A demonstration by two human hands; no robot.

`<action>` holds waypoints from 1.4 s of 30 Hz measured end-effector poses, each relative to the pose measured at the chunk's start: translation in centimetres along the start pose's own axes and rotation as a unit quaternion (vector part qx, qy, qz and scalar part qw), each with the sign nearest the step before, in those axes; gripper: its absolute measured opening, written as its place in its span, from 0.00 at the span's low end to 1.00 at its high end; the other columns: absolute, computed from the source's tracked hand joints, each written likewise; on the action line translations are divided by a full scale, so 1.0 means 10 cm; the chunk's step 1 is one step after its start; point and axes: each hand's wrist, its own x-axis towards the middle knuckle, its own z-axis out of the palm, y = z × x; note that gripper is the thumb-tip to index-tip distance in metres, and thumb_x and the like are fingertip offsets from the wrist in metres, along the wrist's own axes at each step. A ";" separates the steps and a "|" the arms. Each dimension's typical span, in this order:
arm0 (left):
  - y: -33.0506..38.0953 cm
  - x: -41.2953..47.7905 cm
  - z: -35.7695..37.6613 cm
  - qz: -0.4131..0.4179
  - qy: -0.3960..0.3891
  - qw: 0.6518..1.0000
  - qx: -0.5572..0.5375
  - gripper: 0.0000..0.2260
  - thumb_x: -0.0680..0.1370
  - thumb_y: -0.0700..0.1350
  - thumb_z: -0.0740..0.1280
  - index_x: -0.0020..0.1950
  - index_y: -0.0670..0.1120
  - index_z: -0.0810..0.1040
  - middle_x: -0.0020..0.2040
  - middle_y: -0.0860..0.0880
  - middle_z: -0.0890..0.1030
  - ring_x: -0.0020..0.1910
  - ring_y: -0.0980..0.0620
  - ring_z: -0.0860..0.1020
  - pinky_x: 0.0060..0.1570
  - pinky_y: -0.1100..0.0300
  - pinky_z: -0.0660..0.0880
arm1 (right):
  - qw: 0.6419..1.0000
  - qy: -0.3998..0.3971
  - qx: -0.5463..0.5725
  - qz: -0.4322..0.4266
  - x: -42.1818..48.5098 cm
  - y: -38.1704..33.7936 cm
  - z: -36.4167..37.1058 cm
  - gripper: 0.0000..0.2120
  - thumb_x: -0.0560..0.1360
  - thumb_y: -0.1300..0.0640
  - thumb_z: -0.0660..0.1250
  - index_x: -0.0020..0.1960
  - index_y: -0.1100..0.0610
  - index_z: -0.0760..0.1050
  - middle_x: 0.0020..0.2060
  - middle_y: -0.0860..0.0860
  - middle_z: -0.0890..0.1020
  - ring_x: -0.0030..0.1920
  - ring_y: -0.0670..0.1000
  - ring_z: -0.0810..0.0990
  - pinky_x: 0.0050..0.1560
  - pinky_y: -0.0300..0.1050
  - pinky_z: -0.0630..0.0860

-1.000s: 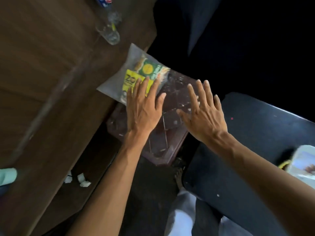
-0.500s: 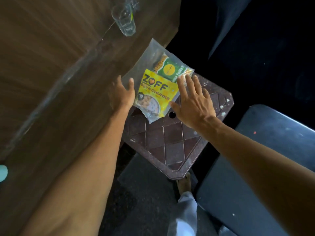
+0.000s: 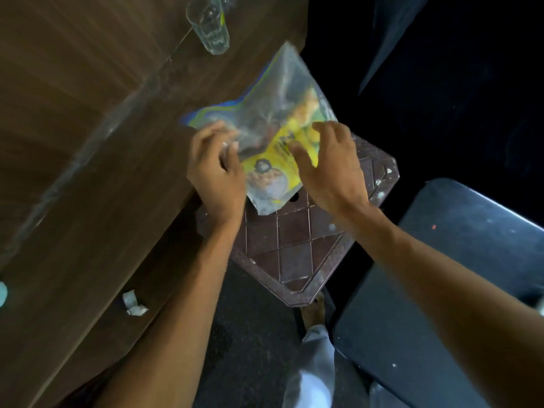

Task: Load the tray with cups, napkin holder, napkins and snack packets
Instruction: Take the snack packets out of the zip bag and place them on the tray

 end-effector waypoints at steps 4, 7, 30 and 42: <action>0.59 -0.62 -0.25 0.098 -0.118 0.982 -0.107 0.06 0.81 0.35 0.67 0.52 0.39 0.85 0.56 0.48 0.85 0.56 0.49 0.82 0.61 0.57 0.79 | 0.959 0.042 0.247 0.131 -0.24 -0.24 -0.51 0.28 0.74 0.32 0.64 0.62 0.52 0.77 0.52 0.45 0.82 0.49 0.42 0.82 0.55 0.47 0.80; 0.79 -1.03 -0.35 0.087 -0.242 0.949 -0.181 0.02 0.78 0.39 0.70 0.47 0.41 0.79 0.40 0.50 0.78 0.37 0.53 0.75 0.38 0.52 0.76 | 0.949 -0.030 0.254 0.184 -0.51 -0.14 -0.85 0.37 0.64 0.22 0.64 0.57 0.50 0.81 0.49 0.44 0.85 0.50 0.44 0.84 0.56 0.50 0.80; 2.98 -2.17 -1.45 -0.250 -0.293 0.890 -0.242 0.02 0.78 0.50 0.69 0.46 0.53 0.80 0.42 0.56 0.85 0.43 0.56 0.83 0.44 0.64 0.77 | 0.854 -0.021 0.458 0.244 -2.97 0.78 -2.03 0.07 0.76 0.69 0.68 0.53 0.66 0.82 0.43 0.62 0.87 0.44 0.53 0.86 0.45 0.40 0.82; 4.24 -3.45 -1.83 -0.330 -0.406 0.833 -0.181 0.16 0.68 0.62 0.75 0.46 0.51 0.82 0.40 0.52 0.87 0.39 0.53 0.86 0.41 0.55 0.84 | 0.895 -0.027 0.370 0.248 -4.73 1.43 -2.84 0.04 0.77 0.58 0.71 0.47 0.55 0.85 0.38 0.50 0.88 0.43 0.49 0.87 0.50 0.48 0.83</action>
